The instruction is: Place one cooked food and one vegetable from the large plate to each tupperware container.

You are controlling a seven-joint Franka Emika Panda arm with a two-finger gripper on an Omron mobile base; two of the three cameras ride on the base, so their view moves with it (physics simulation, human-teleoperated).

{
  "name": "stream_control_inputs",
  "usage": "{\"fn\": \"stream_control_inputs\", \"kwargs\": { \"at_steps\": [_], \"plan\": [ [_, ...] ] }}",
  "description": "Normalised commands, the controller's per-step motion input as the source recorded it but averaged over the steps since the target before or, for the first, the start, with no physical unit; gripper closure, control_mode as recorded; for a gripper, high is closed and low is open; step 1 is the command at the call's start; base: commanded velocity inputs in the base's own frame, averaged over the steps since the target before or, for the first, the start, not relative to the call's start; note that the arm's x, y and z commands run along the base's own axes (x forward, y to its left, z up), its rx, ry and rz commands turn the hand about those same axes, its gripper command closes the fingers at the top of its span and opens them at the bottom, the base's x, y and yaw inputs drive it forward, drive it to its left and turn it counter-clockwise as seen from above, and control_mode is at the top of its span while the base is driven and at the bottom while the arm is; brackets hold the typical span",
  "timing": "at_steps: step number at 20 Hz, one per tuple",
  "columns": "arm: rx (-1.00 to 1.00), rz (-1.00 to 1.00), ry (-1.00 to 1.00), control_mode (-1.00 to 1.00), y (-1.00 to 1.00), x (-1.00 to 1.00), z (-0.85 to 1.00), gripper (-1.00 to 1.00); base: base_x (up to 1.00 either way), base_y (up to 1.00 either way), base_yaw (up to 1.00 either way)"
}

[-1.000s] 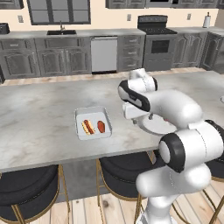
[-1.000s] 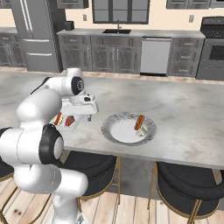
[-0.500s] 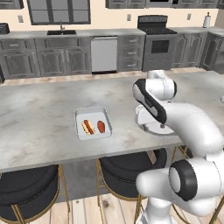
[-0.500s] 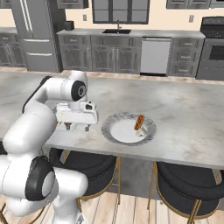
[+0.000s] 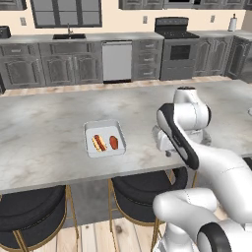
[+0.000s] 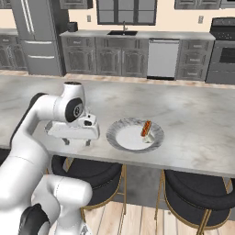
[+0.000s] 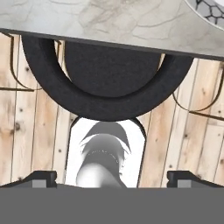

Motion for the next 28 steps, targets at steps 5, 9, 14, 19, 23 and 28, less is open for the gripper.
{"fn": "stream_control_inputs", "kwargs": {
  "at_steps": [5,9,14,19,23,28],
  "plan": [
    [0.0,0.0,0.0,-1.0,0.0,0.0,0.0,-1.0,0.0,0.0,0.0],
    [0.0,0.0,0.0,1.0,0.0,0.0,0.0,-1.0,0.0,0.0,0.0],
    [0.0,0.0,0.0,1.0,0.0,0.0,0.0,-1.0,0.02,-0.67,0.0],
    [0.0,0.0,0.0,1.0,0.0,0.0,0.0,-1.0,0.21,-1.0,0.0],
    [0.0,0.0,0.0,1.0,0.0,0.0,0.0,-1.0,0.03,-0.87,-0.08],
    [0.0,0.0,0.0,1.0,0.0,0.0,0.0,-1.0,0.16,-0.8,-0.07]
  ]
}}
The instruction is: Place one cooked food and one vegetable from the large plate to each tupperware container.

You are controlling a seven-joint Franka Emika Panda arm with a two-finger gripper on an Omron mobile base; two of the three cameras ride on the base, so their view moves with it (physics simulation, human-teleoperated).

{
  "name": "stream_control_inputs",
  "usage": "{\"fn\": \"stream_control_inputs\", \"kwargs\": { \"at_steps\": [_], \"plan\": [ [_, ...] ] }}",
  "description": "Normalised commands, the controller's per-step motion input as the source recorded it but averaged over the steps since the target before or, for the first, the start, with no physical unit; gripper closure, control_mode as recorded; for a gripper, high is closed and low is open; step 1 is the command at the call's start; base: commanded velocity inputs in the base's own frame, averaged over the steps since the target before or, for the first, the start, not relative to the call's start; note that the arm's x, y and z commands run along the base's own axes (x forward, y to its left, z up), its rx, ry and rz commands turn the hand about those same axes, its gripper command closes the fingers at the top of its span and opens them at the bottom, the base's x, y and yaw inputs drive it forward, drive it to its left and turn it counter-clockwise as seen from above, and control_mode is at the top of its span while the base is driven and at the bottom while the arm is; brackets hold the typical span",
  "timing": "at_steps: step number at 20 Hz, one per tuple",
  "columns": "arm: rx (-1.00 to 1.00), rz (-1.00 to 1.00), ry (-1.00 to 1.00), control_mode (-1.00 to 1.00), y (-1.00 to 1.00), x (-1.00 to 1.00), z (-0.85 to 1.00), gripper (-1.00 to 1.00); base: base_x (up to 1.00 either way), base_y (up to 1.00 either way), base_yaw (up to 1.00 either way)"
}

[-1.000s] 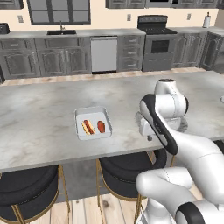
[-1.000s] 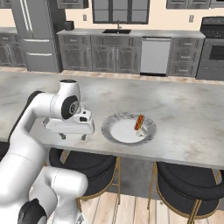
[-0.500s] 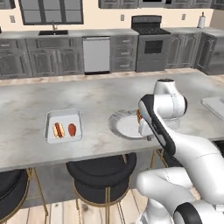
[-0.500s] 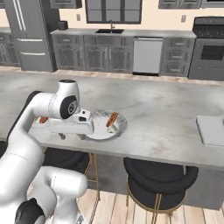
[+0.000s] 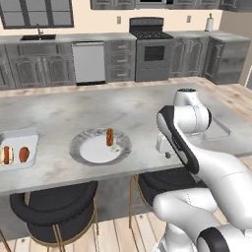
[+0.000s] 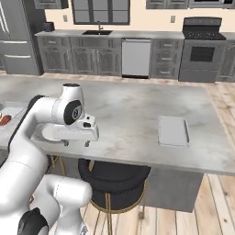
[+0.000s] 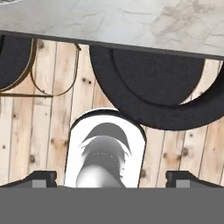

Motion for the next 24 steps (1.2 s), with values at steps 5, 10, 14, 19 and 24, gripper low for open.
{"fn": "stream_control_inputs", "kwargs": {
  "at_steps": [5,10,14,19,24],
  "plan": [
    [0.0,0.0,0.0,1.0,0.0,0.0,0.0,-1.0,0.23,-0.73,-0.02],
    [0.0,0.0,0.0,1.0,0.0,0.0,0.0,-1.0,0.23,-0.21,-0.01],
    [0.0,0.0,0.0,1.0,0.0,0.0,0.0,-1.0,0.01,0.46,0.0],
    [0.0,0.0,0.0,1.0,0.0,0.0,0.0,-1.0,0.14,0.42,0.0],
    [0.0,0.0,0.0,1.0,0.0,0.0,0.0,-1.0,0.75,-0.07,0.0]
  ]
}}
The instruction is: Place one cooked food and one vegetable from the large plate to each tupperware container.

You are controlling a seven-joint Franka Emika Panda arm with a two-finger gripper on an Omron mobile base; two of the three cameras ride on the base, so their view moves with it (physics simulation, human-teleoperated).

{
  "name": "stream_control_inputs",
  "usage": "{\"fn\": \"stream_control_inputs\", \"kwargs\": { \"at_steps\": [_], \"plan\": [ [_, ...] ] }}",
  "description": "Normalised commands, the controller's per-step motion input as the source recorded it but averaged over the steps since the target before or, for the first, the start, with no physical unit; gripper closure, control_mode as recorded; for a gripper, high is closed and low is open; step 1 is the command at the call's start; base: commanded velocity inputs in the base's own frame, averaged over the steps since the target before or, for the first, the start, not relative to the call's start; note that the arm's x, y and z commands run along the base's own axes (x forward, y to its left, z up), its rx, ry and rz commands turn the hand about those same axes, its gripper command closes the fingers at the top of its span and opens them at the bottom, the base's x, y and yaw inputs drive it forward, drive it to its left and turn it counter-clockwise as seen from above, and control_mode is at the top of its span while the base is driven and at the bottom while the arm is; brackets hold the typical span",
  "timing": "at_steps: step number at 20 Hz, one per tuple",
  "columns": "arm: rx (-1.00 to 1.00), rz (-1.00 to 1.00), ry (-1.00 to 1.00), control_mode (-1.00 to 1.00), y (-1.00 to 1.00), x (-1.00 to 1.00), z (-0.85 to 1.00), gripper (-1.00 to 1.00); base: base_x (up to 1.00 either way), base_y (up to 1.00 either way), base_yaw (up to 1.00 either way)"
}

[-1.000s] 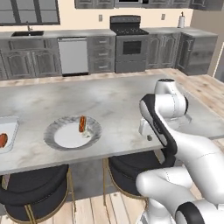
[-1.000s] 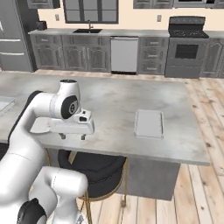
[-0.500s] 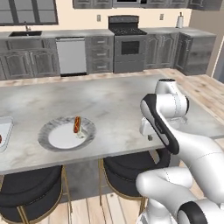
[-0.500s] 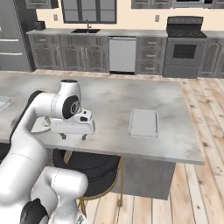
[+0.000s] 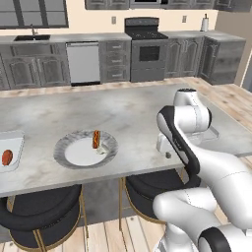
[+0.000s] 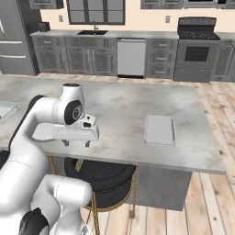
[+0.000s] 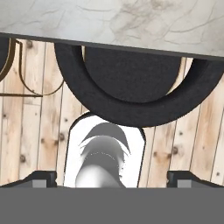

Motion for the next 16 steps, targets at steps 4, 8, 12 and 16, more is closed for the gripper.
{"fn": "stream_control_inputs", "kwargs": {
  "at_steps": [4,8,12,16],
  "plan": [
    [0.0,0.0,0.0,1.0,0.0,0.0,0.0,-1.0,0.87,-0.11,0.0],
    [0.0,0.0,0.0,1.0,0.0,0.0,0.0,-1.0,0.3,-0.02,0.0],
    [0.0,0.0,0.0,1.0,0.0,0.0,0.0,-1.0,0.0,0.0,0.0],
    [0.0,0.04,0.0,-1.0,0.0,0.17,0.0,-1.0,0.0,0.0,0.0]
  ]
}}
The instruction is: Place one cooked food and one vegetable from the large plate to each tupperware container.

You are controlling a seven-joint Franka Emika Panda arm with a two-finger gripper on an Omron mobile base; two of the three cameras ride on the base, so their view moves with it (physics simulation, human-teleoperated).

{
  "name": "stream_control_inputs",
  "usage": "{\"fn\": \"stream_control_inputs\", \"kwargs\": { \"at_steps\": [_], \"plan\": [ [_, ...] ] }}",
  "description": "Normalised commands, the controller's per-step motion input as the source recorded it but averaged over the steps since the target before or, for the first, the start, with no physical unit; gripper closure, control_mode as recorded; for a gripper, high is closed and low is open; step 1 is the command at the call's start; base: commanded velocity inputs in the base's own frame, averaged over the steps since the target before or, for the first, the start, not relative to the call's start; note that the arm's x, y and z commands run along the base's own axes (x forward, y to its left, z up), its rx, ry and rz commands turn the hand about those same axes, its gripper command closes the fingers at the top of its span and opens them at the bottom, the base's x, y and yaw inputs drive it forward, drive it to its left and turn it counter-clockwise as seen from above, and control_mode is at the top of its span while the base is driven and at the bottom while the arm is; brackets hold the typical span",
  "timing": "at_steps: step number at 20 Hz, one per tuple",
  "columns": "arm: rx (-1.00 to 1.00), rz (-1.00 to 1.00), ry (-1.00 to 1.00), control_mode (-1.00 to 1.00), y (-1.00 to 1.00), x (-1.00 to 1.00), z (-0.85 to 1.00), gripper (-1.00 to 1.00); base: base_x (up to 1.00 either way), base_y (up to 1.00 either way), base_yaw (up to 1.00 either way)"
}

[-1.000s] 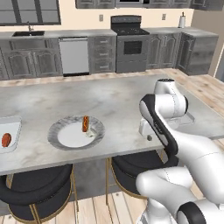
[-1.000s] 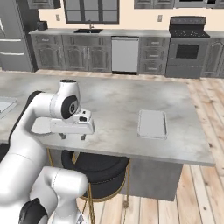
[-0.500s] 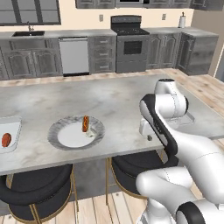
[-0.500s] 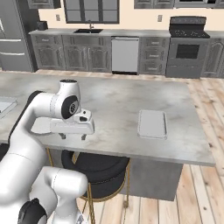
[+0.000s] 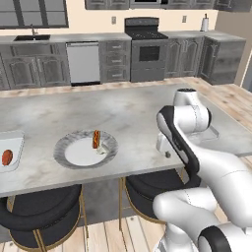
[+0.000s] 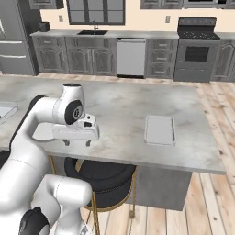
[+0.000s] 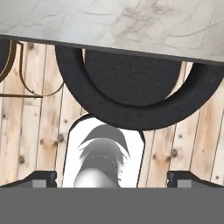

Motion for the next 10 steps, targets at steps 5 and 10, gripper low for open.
{"fn": "stream_control_inputs", "kwargs": {
  "at_steps": [5,10],
  "plan": [
    [-0.04,0.09,-0.08,-1.0,0.78,0.48,0.07,-1.0,0.0,0.0,0.0],
    [0.0,0.16,-0.03,-1.0,1.0,0.82,0.1,-1.0,0.0,0.0,0.0]
  ]
}}
